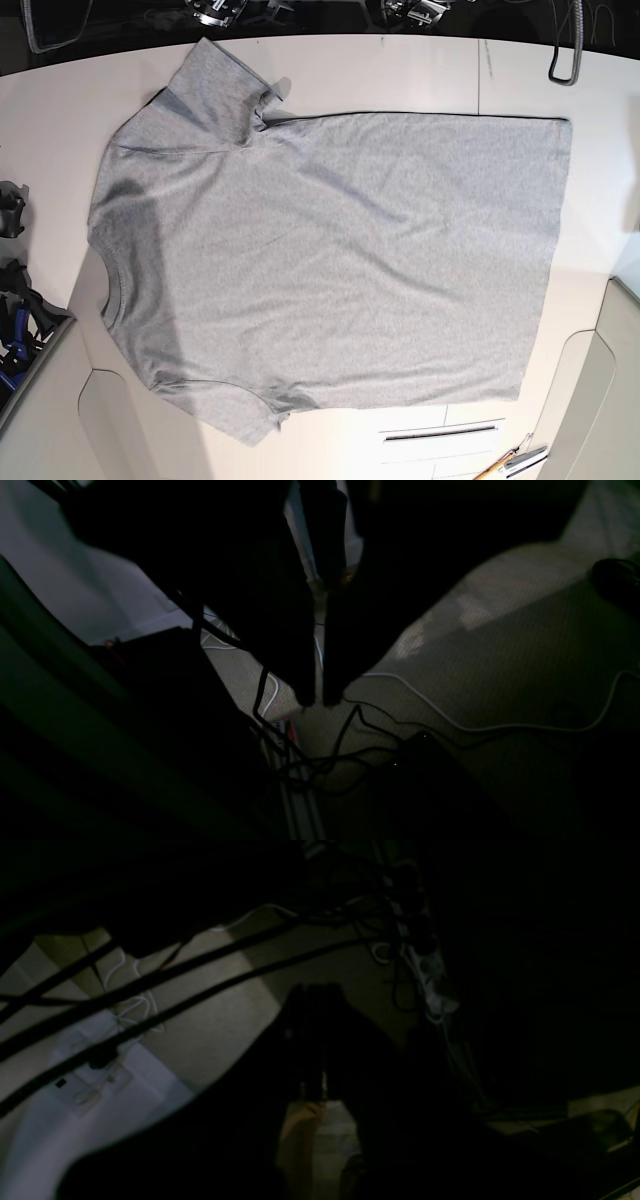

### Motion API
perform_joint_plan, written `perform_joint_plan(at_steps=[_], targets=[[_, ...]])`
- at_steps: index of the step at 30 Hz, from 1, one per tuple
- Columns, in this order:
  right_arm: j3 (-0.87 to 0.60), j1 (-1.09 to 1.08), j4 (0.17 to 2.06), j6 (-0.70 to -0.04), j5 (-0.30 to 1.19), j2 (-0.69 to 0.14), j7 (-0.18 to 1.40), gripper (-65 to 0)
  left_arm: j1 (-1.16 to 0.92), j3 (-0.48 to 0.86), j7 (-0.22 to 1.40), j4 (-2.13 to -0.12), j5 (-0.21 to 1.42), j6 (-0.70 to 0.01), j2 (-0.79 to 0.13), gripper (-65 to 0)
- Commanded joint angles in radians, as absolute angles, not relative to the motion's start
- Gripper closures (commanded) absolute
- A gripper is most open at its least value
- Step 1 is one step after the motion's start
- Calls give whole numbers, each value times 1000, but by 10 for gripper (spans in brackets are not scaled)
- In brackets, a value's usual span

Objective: Fold the T-shirt properly

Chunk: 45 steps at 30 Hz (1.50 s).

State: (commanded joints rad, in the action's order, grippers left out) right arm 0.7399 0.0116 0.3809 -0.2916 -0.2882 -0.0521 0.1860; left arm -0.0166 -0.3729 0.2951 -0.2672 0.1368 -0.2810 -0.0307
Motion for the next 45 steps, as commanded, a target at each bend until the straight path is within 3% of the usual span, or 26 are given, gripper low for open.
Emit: perform_joint_plan(at_steps=[9, 14, 22, 30, 37, 40, 45], targets=[[740, 12, 381, -292, -288, -52, 186, 0, -17, -373, 295, -267, 137, -284, -31, -39], [740, 12, 381, -292, -288, -52, 187, 0, -21, -373, 296, -267, 138, -408, -31, -39], [740, 32, 381, -321, -287, -56, 187, 0, -87, -373, 268, -270, 150, -404, -38, -39], [740, 78, 383, -321, -263, -87, 187, 0, -176, -373, 259, -403, 237, -405, -127, -39], [740, 126, 454, -325, -190, -166, 187, 0, -290, -372, 408, -593, 243, -409, -173, -39], [740, 178, 563, -368, -190, -230, 187, 0, -351, -372, 413, -685, 232, -408, -204, -40], [740, 297, 791, -374, -154, -347, 187, 0, -465, -371, 421, -827, 236, -403, -237, -40]])
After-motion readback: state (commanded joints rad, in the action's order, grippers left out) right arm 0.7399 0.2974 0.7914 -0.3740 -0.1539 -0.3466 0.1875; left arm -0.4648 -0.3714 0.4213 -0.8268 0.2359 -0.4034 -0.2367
